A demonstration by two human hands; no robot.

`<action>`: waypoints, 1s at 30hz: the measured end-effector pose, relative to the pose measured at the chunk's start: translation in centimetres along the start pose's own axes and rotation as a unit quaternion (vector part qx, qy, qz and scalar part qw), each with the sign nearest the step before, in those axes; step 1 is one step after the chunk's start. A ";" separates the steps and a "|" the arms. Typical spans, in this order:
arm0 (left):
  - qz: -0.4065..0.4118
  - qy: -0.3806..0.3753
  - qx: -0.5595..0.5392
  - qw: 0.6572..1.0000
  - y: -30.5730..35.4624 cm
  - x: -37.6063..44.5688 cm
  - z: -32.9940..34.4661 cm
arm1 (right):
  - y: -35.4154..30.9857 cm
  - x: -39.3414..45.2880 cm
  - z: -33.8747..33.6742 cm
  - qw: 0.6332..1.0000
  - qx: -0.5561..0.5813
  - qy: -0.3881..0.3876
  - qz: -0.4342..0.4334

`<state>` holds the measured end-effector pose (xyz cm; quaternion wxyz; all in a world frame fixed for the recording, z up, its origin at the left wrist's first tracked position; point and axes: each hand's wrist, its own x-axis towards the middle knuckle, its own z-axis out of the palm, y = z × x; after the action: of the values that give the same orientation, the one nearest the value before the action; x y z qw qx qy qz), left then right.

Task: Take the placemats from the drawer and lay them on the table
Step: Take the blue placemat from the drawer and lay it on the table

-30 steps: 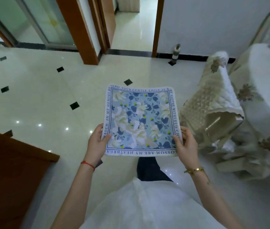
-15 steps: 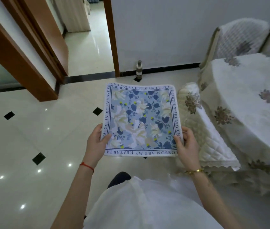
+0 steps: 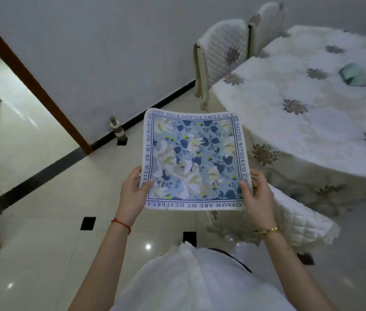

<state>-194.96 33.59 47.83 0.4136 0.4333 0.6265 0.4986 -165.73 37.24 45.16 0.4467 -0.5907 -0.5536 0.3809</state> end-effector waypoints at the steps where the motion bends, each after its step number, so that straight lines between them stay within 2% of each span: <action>1: 0.004 -0.022 0.004 1.000 0.1 1.8 0.0 | 0.0 0.5 0.2 1.000 -0.008 0.021 0.005; 7: 0.026 -0.109 0.040 0.993 1.0 10.8 3.2 | -0.4 3.5 -0.1 0.991 -0.040 0.121 0.040; 12: 0.045 -0.170 0.049 0.983 2.0 17.1 8.9 | 0.3 7.5 -2.2 0.978 -0.038 0.187 0.078; 23: 0.041 -0.261 0.041 0.964 4.5 27.6 24.4 | 4.4 17.7 -10.1 0.957 -0.051 0.263 0.114; 30: 0.049 -0.311 0.112 0.942 1.9 35.8 33.6 | 8.1 23.8 -13.4 0.936 -0.062 0.306 0.162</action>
<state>-172.89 76.94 41.20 0.5119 0.6408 0.4962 0.2850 -148.24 59.59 42.73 0.4887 -0.7871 -0.3095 0.2142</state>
